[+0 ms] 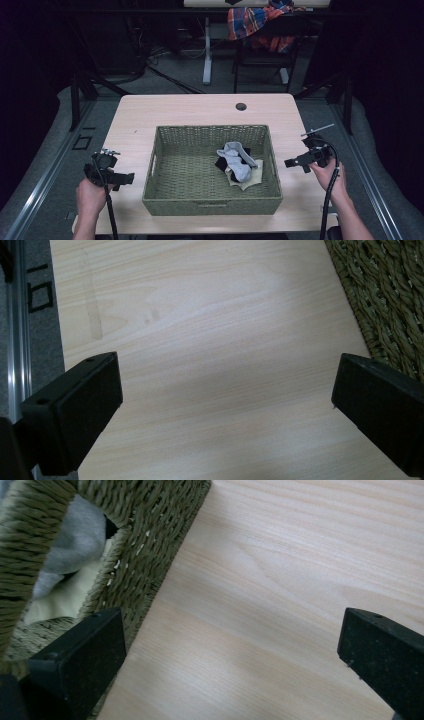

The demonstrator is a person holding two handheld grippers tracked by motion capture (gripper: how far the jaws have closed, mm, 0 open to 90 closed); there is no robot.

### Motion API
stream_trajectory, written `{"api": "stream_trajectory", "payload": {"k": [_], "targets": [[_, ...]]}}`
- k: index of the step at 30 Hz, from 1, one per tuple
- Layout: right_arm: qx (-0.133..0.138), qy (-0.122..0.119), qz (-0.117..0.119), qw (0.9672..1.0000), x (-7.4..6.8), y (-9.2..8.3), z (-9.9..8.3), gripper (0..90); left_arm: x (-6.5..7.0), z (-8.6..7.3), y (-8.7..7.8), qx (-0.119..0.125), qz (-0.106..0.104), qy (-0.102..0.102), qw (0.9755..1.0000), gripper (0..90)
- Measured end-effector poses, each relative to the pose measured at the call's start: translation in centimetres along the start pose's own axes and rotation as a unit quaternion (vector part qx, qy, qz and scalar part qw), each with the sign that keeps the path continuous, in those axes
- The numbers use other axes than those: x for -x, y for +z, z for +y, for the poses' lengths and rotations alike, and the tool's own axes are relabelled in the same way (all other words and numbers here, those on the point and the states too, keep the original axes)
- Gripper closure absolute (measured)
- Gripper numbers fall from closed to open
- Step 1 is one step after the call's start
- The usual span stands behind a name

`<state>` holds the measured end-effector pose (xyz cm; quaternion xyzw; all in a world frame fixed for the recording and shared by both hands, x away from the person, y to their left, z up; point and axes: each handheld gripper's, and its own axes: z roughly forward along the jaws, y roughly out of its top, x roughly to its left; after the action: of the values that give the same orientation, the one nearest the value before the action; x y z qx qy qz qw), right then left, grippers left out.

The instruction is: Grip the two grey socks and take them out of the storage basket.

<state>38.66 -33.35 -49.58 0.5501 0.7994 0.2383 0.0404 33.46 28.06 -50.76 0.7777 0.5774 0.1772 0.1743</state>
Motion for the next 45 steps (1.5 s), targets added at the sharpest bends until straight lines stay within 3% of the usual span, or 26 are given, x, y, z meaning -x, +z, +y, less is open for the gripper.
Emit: {"api": "stream_trajectory", "payload": {"k": [7, 12, 15, 21, 23, 24, 27, 28, 31, 33, 34, 35, 37, 39, 42, 45], "targets": [[0.007, 0.000, -0.005, 1.0000, 0.0, 0.0, 0.1, 0.0, 0.0, -0.1, 0.0, 0.001, -0.003, -0.001, 1.0000, 0.2], [0.020, -0.017, -0.039, 0.9989, -0.7, -0.7, 0.4, 0.0, -0.3, -0.2, -0.1, 0.004, -0.005, -0.005, 1.0000, 0.2], [0.044, -0.019, -0.028, 0.9985, -0.8, -1.2, 0.3, 0.0, -0.2, -0.1, -0.1, 0.004, -0.007, -0.003, 1.0000, 0.1], [0.051, -0.035, -0.036, 0.9974, -1.0, -1.6, 0.6, 0.0, -0.2, -0.2, -0.1, 0.005, -0.008, -0.004, 0.9999, 0.1], [0.053, -0.049, -0.051, 0.9961, -1.5, -1.7, 0.8, 0.0, -0.2, -0.2, -0.1, 0.005, -0.008, -0.004, 0.9999, 0.1], [0.055, -0.067, -0.067, 0.9940, -1.8, -1.9, 1.0, 0.0, -0.2, -0.2, -0.1, 0.005, -0.008, -0.004, 0.9999, 0.1], [0.058, -0.079, -0.081, 0.9919, -2.3, -2.1, 1.4, 0.0, -0.2, -0.2, 0.0, 0.003, -0.010, -0.003, 0.9999, 0.1], [0.066, -0.098, -0.088, 0.9891, -2.7, -2.4, 1.7, 0.0, -0.2, -0.2, -0.1, 0.005, -0.010, -0.004, 0.9999, 0.1], [0.060, -0.109, -0.104, 0.9867, -3.2, -2.7, 2.4, 0.0, -0.3, -0.3, -0.1, 0.004, -0.009, -0.005, 0.9999, 0.1], [0.062, -0.109, -0.092, 0.9877, -3.3, -2.8, 2.6, 0.0, -0.4, -0.3, -0.1, 0.004, -0.010, -0.005, 0.9999, 0.1], [0.074, -0.098, -0.071, 0.9899, -3.5, -3.1, 3.0, 0.0, -0.4, -0.3, -0.1, 0.005, -0.009, -0.005, 0.9999, 0.1], [0.074, -0.098, -0.071, 0.9899, -3.5, -3.1, 3.0, 0.0, -0.4, -0.3, -0.1, 0.005, -0.009, -0.005, 0.9999, 0.1], [0.070, -0.089, -0.040, 0.9928, -3.7, -3.4, 3.5, 0.0, -0.3, -0.2, -0.1, 0.003, -0.009, -0.003, 1.0000, 0.1], [0.078, -0.084, -0.032, 0.9929, -4.2, -3.8, 3.9, 0.0, -0.4, -0.2, -0.2, 0.004, -0.008, -0.004, 1.0000, 0.1], [0.077, -0.097, -0.003, 0.9923, -5.1, -4.4, 5.3, 0.0, -0.5, -0.3, -0.3, 0.007, -0.006, -0.007, 0.9999, 0.1], [0.073, -0.102, 0.005, 0.9921, -5.6, -4.4, 6.1, 0.0, -0.6, -0.3, -0.3, 0.008, -0.008, -0.008, 0.9999, 0.1]]}}
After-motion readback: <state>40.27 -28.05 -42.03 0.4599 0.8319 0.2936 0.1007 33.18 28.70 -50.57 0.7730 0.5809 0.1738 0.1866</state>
